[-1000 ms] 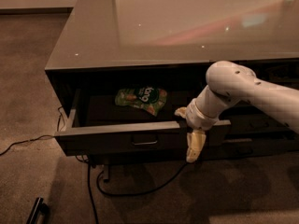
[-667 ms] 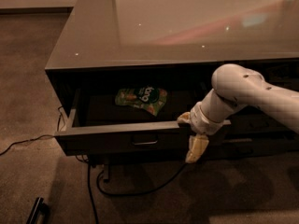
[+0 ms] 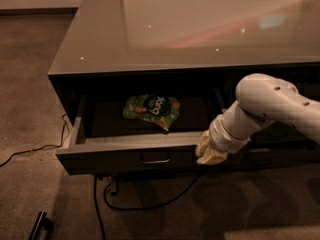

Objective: Open top drawer

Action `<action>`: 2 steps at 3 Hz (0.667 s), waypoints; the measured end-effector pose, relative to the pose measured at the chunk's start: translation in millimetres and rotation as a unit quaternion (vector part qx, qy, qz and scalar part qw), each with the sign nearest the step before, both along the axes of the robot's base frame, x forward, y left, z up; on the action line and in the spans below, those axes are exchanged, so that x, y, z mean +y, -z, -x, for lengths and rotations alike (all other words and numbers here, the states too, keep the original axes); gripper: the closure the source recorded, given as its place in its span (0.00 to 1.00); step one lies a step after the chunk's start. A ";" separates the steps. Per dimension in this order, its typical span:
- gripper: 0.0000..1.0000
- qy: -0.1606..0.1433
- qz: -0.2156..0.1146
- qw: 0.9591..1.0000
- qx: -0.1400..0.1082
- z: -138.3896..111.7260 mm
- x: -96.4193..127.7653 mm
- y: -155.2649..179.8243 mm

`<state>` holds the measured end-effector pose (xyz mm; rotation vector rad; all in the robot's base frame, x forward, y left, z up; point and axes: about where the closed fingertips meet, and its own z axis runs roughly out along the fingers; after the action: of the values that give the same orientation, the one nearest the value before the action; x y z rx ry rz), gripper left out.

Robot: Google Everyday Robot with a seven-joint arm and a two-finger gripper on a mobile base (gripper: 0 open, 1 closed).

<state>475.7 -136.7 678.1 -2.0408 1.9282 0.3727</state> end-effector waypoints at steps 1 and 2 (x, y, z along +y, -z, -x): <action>0.88 0.002 0.002 1.000 -0.006 7.2 -3.0 -5.8; 0.87 0.002 0.002 1.000 -0.006 7.5 -3.2 -6.0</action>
Offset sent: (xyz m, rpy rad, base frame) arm -0.0065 -0.0027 0.0053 -0.0038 -0.0108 -0.0031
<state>468.2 -139.9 684.2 -2.0373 1.9271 0.3546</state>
